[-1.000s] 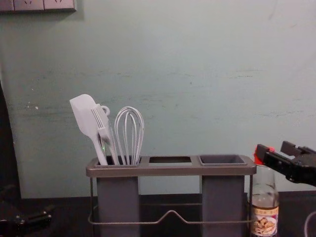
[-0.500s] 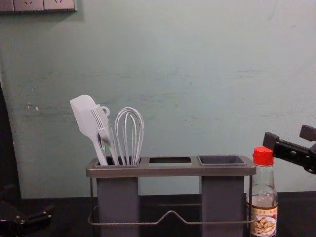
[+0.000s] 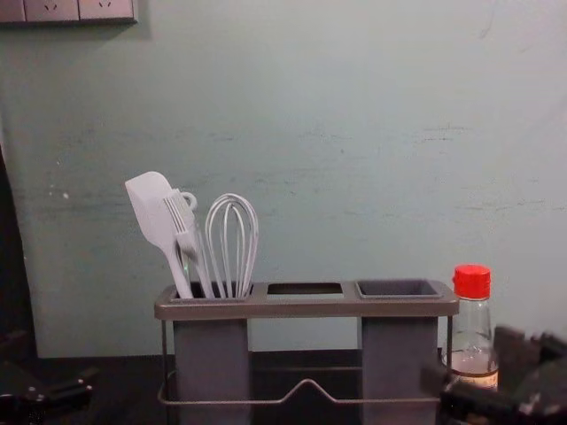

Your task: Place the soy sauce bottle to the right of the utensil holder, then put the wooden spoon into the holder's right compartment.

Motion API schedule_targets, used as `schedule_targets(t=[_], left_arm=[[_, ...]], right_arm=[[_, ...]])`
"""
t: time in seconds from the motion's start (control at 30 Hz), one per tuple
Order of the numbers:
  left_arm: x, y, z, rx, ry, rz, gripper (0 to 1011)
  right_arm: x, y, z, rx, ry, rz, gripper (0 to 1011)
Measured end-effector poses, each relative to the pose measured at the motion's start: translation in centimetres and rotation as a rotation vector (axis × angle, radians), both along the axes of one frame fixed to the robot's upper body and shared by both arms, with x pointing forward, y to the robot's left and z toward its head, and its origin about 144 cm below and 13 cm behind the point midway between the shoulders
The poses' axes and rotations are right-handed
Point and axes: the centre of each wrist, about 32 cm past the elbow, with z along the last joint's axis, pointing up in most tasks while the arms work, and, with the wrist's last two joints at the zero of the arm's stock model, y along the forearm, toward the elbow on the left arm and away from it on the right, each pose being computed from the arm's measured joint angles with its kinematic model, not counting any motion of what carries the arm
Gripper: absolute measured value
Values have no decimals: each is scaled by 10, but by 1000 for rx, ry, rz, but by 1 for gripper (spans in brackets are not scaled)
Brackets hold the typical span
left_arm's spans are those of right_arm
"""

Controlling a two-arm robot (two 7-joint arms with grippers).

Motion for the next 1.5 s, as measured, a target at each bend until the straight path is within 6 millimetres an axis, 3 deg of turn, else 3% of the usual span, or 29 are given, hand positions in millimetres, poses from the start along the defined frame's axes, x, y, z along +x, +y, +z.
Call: schedule_targets(t=[0.3, 0.5, 1.23, 1.5], left_arm=[[0, 0, 0, 0, 0, 0, 1000], [0, 0, 0, 0, 0, 0, 1000], [0, 0, 0, 0, 0, 0, 1000], [0, 0, 0, 0, 0, 0, 1000]], right_arm=[[-19, 35, -18, -56, 94, -27, 1004], [-22, 48, -25, -64, 128, -16, 1004], [-19, 48, -24, -65, 152, -19, 1004], [-14, 56, 4, -205, 322, -47, 1004]])
